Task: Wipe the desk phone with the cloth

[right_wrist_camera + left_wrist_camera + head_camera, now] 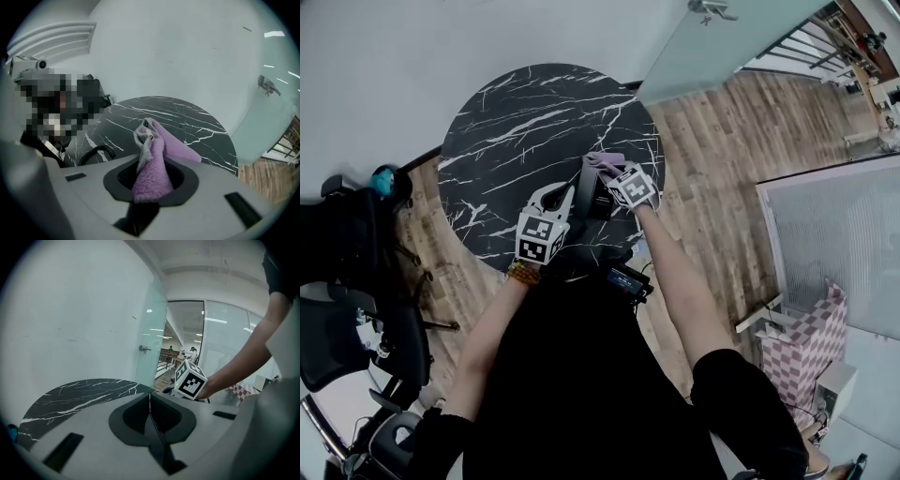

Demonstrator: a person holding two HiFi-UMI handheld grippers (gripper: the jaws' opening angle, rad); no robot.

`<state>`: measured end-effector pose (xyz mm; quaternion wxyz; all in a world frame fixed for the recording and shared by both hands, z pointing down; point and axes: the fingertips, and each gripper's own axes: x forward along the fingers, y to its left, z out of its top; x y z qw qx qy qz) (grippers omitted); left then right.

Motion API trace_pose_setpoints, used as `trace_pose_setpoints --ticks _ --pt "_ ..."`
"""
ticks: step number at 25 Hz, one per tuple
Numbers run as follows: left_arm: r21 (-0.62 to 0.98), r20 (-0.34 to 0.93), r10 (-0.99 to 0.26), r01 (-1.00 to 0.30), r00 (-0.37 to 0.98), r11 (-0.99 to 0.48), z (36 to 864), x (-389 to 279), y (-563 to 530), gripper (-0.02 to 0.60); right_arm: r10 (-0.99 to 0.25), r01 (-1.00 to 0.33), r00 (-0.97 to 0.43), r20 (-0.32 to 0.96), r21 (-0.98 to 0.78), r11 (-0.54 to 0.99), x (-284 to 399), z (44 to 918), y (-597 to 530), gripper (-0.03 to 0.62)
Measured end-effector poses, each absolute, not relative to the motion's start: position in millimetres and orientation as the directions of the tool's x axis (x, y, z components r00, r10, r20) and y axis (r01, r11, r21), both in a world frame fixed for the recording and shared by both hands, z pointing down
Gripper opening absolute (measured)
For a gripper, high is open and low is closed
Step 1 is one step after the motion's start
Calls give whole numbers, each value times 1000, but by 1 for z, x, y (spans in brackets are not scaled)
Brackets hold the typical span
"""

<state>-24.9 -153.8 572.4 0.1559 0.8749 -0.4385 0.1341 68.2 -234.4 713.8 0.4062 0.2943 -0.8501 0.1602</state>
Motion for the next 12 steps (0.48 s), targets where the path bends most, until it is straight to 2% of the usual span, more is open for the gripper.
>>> trace_pose_setpoints --ticks 12 --pt "155 382 -717 -805 583 -573 577 -26 -156 20 -399 -650 -495 772 -25 759 67 711 -231 78"
